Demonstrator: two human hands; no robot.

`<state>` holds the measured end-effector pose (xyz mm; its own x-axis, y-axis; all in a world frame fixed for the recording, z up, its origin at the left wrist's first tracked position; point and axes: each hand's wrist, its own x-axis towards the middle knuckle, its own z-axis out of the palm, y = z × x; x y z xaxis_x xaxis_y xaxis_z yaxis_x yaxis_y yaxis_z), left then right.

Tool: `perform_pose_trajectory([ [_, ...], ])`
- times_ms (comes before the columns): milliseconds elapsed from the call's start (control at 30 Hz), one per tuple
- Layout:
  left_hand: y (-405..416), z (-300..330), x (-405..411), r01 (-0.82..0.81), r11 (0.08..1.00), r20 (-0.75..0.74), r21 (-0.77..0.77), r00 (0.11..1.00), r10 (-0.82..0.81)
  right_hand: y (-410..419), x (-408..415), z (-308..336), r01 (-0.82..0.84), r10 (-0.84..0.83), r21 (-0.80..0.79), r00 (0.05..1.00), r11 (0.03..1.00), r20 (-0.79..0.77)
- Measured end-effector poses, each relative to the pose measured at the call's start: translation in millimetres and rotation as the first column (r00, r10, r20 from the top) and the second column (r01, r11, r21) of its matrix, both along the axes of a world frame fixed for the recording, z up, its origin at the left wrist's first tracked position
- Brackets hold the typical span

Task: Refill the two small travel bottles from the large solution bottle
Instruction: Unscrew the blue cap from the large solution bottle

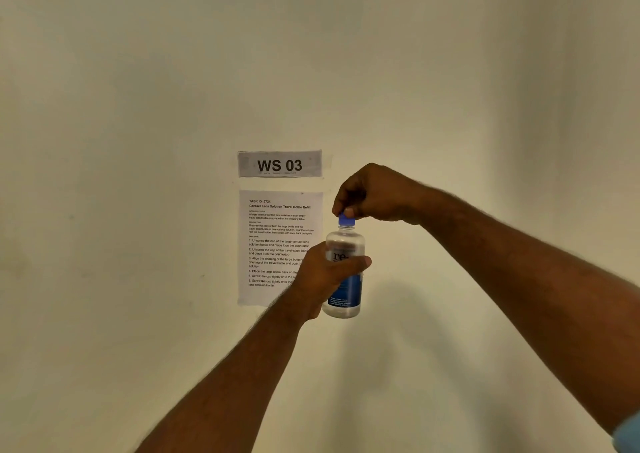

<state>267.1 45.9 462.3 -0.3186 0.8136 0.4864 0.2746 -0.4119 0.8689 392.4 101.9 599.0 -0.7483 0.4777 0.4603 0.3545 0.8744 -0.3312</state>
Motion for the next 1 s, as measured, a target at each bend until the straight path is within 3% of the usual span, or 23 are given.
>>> perform_pose_trajectory([
  [133, -1.1, 0.1, 2.0, 0.016, 1.0, -0.006, 0.002, 1.0, -0.016, 3.1, 3.3, 0.6, -0.072, 0.062, -0.134, 0.995, 0.988, -0.077],
  [200, -1.3, -0.2, 2.8, 0.016, 1.0, -0.007, 0.004, 1.0, -0.016, 2.3, 2.1, 1.1, -0.018, -0.007, -0.142, 0.985, 0.99, -0.171],
  [300, -0.7, -0.5, 2.4, 0.004, 1.0, -0.009, -0.001, 1.0, -0.004, 0.8, -1.7, -0.2, 0.207, -0.2, 0.062, 0.974, 0.976, -0.105],
  [367, 0.4, -0.8, 1.6, -0.001, 1.0, 0.0, -0.001, 1.0, 0.001, -1.0, -4.2, -3.2, 0.237, -0.235, 0.159, 0.972, 0.958, -0.029],
  [633, 3.4, -8.7, -1.8, -0.024, 0.999, -0.023, -0.032, 0.999, 0.024, 3.0, 0.0, -4.5, 0.051, -0.053, 0.031, 0.994, 0.998, 0.092],
  [733, 4.4, -11.5, -2.9, -0.005, 1.0, -0.01, -0.03, 1.0, 0.005, 6.3, -0.1, -6.2, 0.007, -0.006, -0.067, 1.0, 0.998, 0.02],
  [800, 5.2, -12.2, -3.6, 0.014, 1.0, -0.006, -0.017, 1.0, -0.014, 5.2, -2.5, -7.2, 0.076, -0.076, -0.001, 0.997, 0.997, -0.031],
  [900, 4.2, -11.4, -3.6, 0.012, 1.0, -0.011, -0.013, 1.0, -0.013, 1.2, -8.8, -12.0, 0.222, -0.232, 0.175, 0.972, 0.959, 0.041],
  [1000, 4.8, -13.3, -5.2, 0.005, 0.999, -0.02, -0.041, 1.0, -0.006, -1.9, -12.3, -15.9, 0.223, -0.249, 0.208, 0.962, 0.953, 0.111],
])
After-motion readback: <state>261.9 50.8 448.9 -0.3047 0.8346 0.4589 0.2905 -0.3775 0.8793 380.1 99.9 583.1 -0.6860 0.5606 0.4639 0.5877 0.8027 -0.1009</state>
